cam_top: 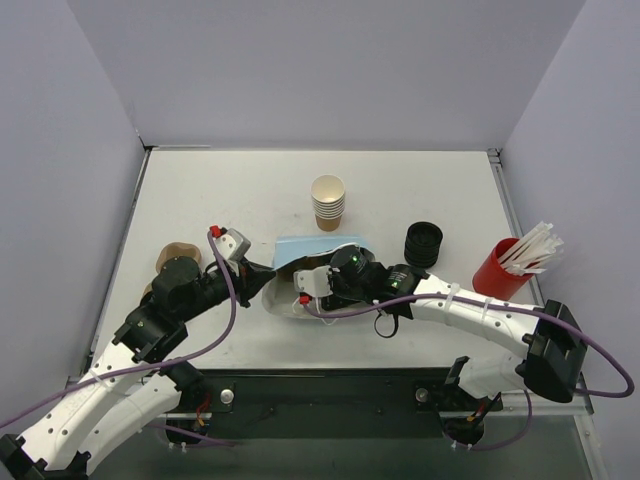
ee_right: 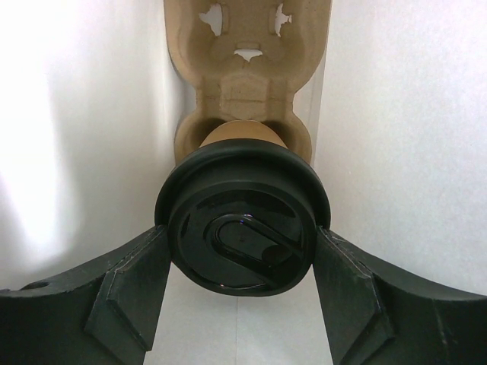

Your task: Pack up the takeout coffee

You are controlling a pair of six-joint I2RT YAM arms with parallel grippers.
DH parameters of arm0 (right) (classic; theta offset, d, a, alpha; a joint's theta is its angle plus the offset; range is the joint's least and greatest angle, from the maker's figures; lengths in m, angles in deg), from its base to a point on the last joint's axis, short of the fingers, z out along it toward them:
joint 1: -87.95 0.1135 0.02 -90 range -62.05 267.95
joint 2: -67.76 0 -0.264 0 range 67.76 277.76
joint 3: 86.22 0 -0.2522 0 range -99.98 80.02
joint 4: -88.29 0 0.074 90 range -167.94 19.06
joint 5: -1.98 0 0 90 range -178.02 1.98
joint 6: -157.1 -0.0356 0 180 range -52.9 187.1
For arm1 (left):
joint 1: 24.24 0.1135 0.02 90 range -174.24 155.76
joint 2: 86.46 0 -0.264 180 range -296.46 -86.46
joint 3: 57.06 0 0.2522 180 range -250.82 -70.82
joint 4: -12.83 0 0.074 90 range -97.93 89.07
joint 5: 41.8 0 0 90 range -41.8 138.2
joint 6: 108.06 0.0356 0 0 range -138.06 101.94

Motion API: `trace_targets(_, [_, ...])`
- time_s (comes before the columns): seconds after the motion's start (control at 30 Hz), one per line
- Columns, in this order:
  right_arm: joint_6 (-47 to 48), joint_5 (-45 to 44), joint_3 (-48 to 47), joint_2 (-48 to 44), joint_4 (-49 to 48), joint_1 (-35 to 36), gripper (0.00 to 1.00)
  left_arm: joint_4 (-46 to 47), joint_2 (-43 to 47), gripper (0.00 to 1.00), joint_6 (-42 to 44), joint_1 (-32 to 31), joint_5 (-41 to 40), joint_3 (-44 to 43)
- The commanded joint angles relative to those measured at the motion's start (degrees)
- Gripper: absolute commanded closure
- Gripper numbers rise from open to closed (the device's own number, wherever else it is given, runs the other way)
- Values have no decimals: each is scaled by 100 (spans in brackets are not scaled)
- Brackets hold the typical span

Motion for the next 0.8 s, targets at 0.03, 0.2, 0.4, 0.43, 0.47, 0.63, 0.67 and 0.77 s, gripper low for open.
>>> trace_targets(0.03, [16, -200, -38, -236, 179, -35, 65, -38, -24, 100, 101, -19, -86, -250])
trace_targets(0.2, [87, -403, -29, -288, 179, -43, 65, -46, -33, 100, 101, -19, -87, -250])
trace_targets(0.4, [122, -518, 41, -297, 170, -35, 65, -55, -33, 100, 101, -19, -69, -277])
trace_targets(0.43, [122, -518, 50, -297, 170, -35, 65, -55, -42, 100, 101, -19, -60, -294])
trace_targets(0.47, [122, -518, 59, -297, 170, -35, 65, -46, -51, 100, 110, -19, -60, -303])
trace_targets(0.63, [174, -255, 50, -367, 214, -26, 65, -64, -103, 100, 118, -19, -78, -373])
trace_targets(0.67, [201, -176, 41, -376, 267, -17, 65, -64, -129, 100, 118, -10, -104, -408])
trace_targets(0.77, [245, -149, -47, -332, 425, -17, 65, -108, -182, 100, 180, -18, -183, -487])
